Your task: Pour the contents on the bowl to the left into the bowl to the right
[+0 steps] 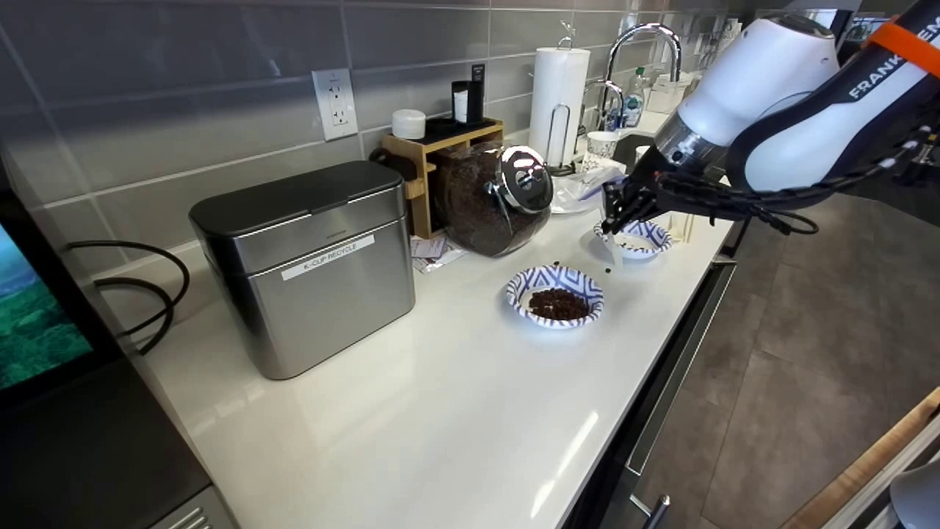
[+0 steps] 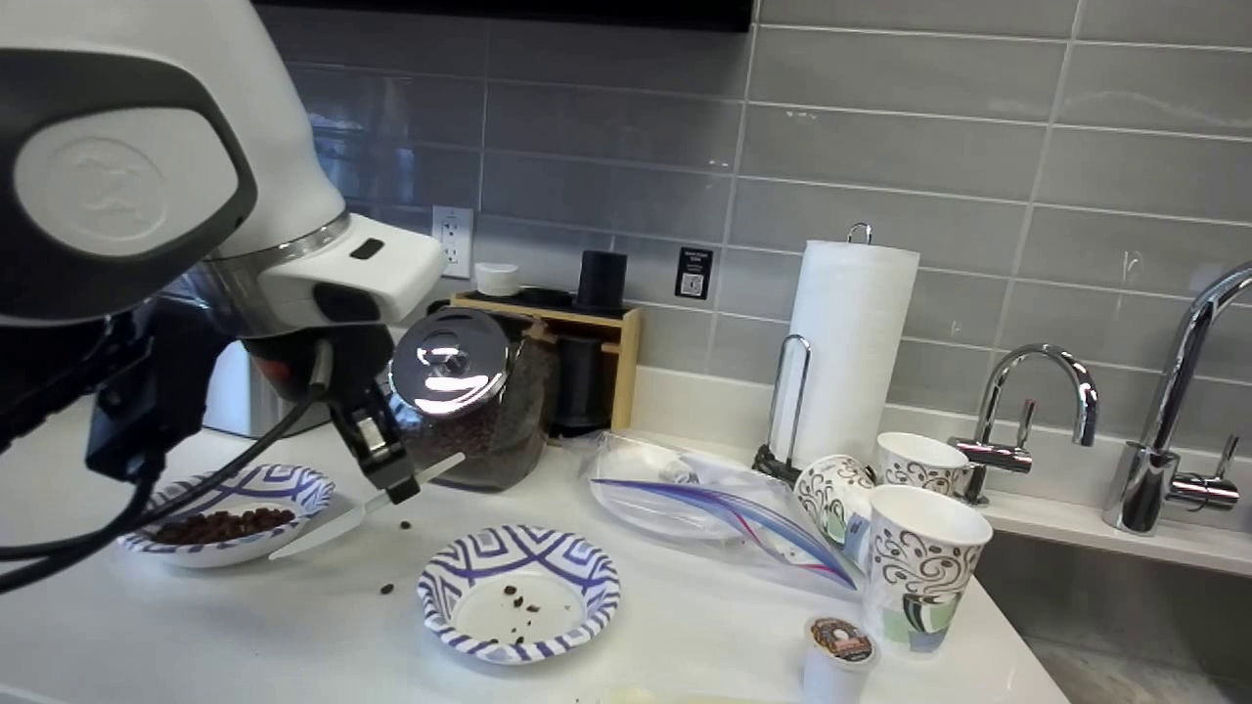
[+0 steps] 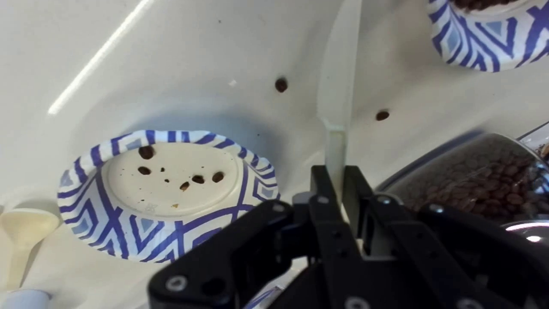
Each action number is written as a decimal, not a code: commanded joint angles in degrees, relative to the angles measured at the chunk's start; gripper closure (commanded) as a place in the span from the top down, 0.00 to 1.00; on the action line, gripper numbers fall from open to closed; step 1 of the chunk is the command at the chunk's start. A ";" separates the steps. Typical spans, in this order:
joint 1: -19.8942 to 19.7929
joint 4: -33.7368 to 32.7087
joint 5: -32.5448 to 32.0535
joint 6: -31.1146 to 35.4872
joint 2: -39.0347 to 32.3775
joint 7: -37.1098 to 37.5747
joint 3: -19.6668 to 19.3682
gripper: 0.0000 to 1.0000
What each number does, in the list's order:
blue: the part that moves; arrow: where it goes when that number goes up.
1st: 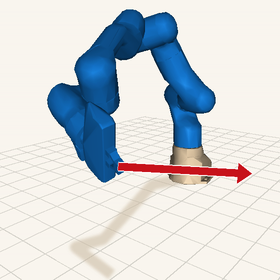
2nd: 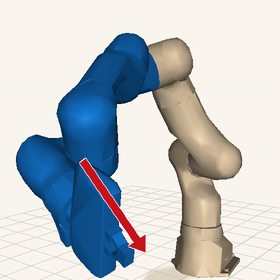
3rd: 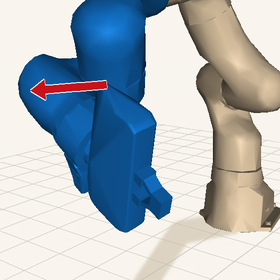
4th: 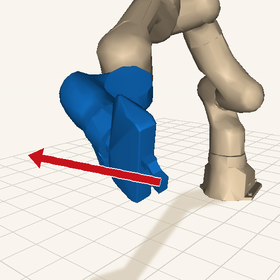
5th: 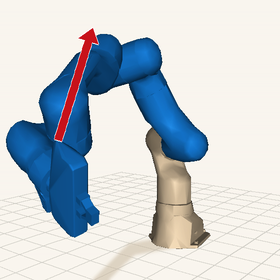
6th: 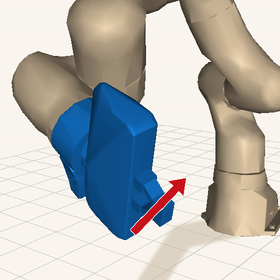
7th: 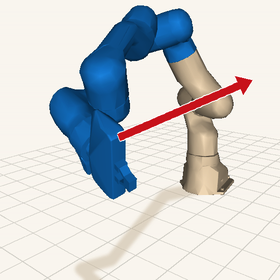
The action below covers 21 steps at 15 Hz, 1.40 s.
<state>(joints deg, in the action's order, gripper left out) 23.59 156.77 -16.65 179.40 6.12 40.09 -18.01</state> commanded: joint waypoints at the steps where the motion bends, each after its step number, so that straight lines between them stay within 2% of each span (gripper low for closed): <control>1: 7.47 -1.02 9.78 -13.10 8.11 -15.08 -9.47 0.03; 3: 7.75 -5.19 11.17 -20.24 8.96 -21.66 -12.80 0.03; 6: 8.45 -10.21 12.44 -26.95 8.66 -28.90 -16.30 0.03; 7: -1.00 -11.21 19.69 -28.21 6.95 -35.68 -6.55 0.03; 8: -2.19 -12.30 21.48 -29.61 6.41 -38.11 -5.59 0.03; 11: -8.15 -14.21 25.83 -31.94 5.12 -45.36 0.81 0.03; 16: -13.30 -14.95 26.08 -31.49 2.63 -52.05 8.33 0.03; 21: -14.57 -14.79 26.32 -31.19 0.61 -56.67 12.89 0.03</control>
<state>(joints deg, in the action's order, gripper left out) 10.41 142.81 8.05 149.19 8.39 -12.82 -7.82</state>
